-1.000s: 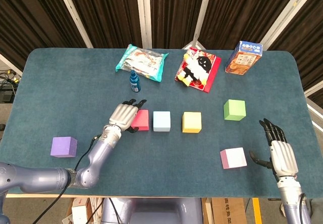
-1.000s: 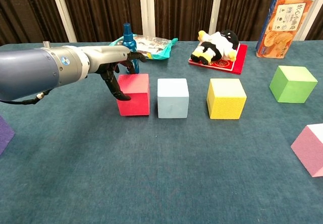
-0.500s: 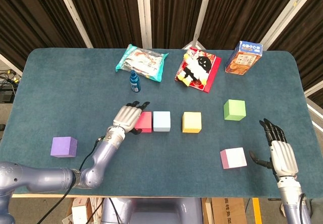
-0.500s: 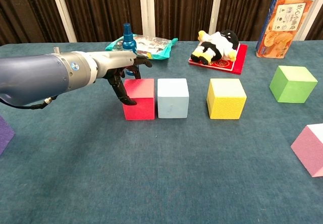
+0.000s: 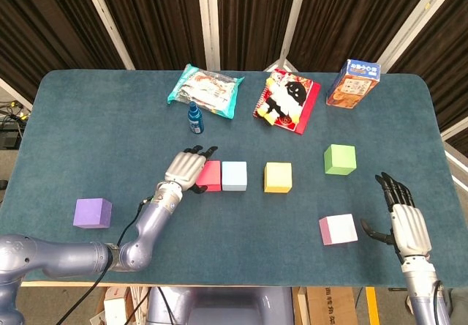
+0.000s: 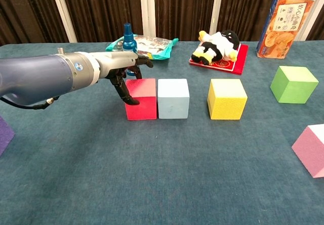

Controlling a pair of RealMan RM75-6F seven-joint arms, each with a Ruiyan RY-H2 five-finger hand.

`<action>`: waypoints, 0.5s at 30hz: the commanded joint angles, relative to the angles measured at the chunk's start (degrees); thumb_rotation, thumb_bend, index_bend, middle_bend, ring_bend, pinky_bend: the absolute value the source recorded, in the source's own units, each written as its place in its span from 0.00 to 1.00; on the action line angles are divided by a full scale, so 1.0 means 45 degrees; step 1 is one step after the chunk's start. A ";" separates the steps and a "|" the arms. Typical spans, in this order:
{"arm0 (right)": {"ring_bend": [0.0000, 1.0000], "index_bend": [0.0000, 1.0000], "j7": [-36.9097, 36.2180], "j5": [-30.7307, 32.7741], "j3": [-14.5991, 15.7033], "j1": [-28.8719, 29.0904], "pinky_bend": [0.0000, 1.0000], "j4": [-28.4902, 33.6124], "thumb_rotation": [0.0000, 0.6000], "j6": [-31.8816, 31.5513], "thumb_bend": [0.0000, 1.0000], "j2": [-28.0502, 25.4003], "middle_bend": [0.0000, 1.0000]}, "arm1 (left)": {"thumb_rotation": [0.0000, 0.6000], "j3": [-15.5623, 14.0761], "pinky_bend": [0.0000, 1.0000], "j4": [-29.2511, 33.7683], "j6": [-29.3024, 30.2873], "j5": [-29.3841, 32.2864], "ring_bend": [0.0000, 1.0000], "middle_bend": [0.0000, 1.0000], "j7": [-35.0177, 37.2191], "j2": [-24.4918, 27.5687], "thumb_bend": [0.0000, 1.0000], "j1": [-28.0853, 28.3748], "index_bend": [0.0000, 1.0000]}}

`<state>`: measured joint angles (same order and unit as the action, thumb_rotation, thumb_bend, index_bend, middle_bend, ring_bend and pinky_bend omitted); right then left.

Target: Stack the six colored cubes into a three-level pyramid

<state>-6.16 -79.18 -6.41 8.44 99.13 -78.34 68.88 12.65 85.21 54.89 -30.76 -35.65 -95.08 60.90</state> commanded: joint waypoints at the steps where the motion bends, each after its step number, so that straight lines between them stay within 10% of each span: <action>1: 0.00 0.00 -0.0005 0.0007 0.0000 -0.0003 0.00 0.0002 1.00 0.0001 0.33 -0.0004 0.00 | 1.00 -0.0013 0.19 -0.0004 0.0002 -0.0009 0.10 0.31 -0.0011 -0.0023 0.34 0.0012 0.07; 15: 0.00 0.00 -0.0010 0.0030 0.0015 -0.0022 0.00 0.0008 1.00 0.0006 0.33 -0.0005 0.00 | 1.00 -0.0018 0.19 -0.0098 -0.0062 -0.0050 0.10 0.31 -0.0028 -0.0138 0.34 0.0096 0.07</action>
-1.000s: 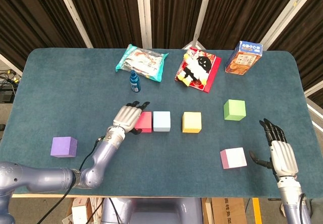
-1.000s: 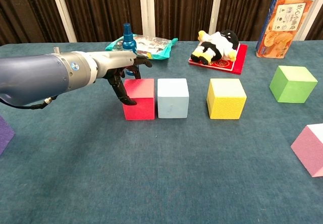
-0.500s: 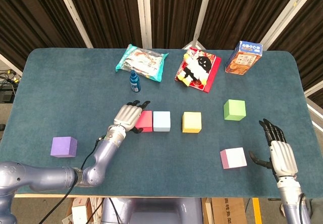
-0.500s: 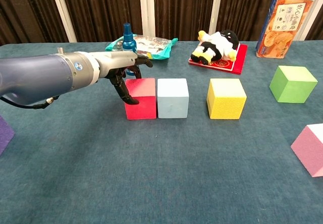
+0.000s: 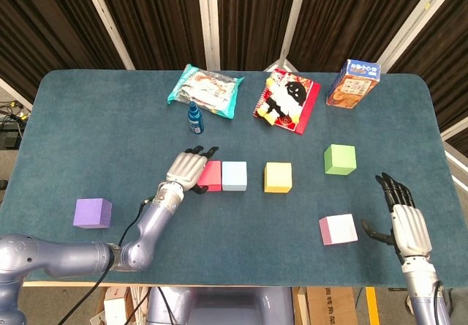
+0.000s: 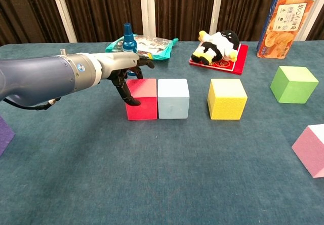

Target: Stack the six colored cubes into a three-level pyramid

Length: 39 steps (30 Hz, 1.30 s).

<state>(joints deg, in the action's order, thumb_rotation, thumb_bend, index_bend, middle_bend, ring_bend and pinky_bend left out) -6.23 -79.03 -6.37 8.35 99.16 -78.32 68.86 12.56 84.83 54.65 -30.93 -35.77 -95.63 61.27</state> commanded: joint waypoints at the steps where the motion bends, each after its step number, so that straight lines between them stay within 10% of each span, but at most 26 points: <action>1: 0.00 0.00 0.0009 0.0004 0.0007 -0.0004 0.00 0.0004 1.00 0.0003 0.33 0.0001 0.00 | 1.00 0.0007 0.19 -0.0022 -0.0021 -0.0023 0.10 0.31 0.0000 -0.0027 0.34 0.0025 0.07; 39: 0.00 0.00 0.0014 -0.0055 0.0051 -0.0055 0.00 -0.0005 1.00 -0.0045 0.33 0.0004 0.00 | 1.00 -0.0089 0.18 0.0174 -0.0102 0.0122 0.10 0.21 -0.0073 0.0071 0.26 0.0092 0.02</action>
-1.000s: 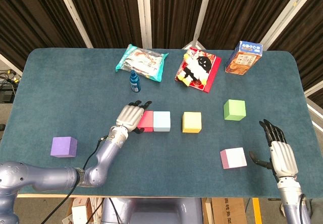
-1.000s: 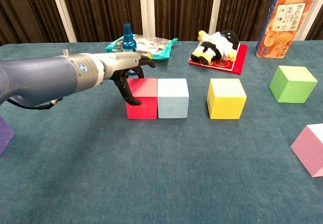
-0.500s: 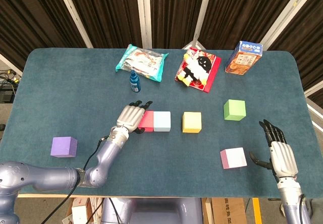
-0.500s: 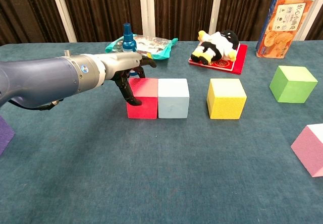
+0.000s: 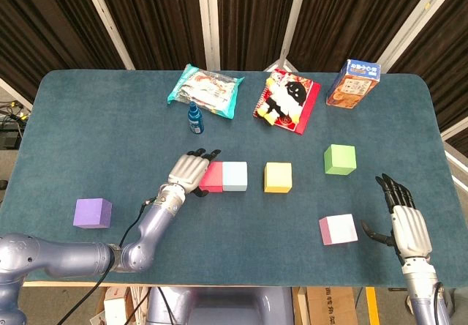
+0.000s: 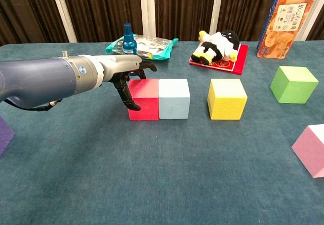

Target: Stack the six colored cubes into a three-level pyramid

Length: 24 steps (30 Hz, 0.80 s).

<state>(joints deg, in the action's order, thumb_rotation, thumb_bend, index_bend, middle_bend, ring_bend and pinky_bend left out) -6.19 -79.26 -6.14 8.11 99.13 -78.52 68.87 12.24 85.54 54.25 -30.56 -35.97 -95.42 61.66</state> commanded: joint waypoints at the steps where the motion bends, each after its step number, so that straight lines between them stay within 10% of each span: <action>1: 0.00 0.00 0.0009 -0.0006 0.0002 -0.0002 0.00 0.0003 1.00 -0.0005 0.33 0.0002 0.00 | 1.00 -0.0033 0.18 0.0030 -0.0019 0.0068 0.10 0.20 -0.0056 0.0044 0.26 0.0012 0.02; 24: 0.00 0.00 0.0093 0.0003 0.0040 -0.0006 0.00 0.0063 1.00 0.0040 0.33 0.0011 0.00 | 1.00 -0.0075 0.17 0.0607 0.0008 -0.0023 0.08 0.13 0.0235 0.0821 0.26 -0.0199 0.00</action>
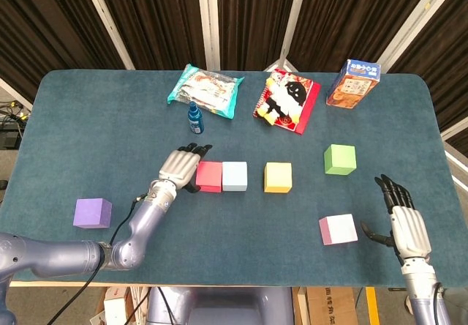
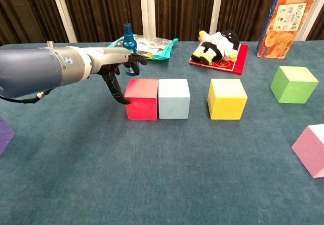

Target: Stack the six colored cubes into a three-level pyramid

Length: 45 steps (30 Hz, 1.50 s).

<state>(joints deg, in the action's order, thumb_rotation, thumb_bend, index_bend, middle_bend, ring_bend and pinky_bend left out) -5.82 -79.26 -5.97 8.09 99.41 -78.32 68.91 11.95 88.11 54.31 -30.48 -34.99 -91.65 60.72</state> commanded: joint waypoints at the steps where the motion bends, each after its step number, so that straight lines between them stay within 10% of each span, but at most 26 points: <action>1: 0.00 0.00 0.0012 0.0005 0.0002 -0.0002 0.00 0.0002 1.00 0.0000 0.33 0.0005 0.00 | 1.00 -0.0016 0.17 0.0051 0.0005 -0.0071 0.08 0.13 0.0023 -0.0030 0.26 0.0016 0.00; 45: 0.00 0.00 -0.0181 0.0015 0.0024 -0.0005 0.00 0.0037 1.00 0.0087 0.33 -0.0056 0.00 | 1.00 0.0411 0.17 -0.0993 0.0243 -0.1115 0.08 0.13 0.0537 -0.1560 0.30 0.0188 0.00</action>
<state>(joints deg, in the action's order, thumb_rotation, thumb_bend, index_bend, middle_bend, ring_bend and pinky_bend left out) -6.63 -79.19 -5.86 8.07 99.58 -77.93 68.66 13.80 83.63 55.40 -35.49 -32.57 -98.68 61.56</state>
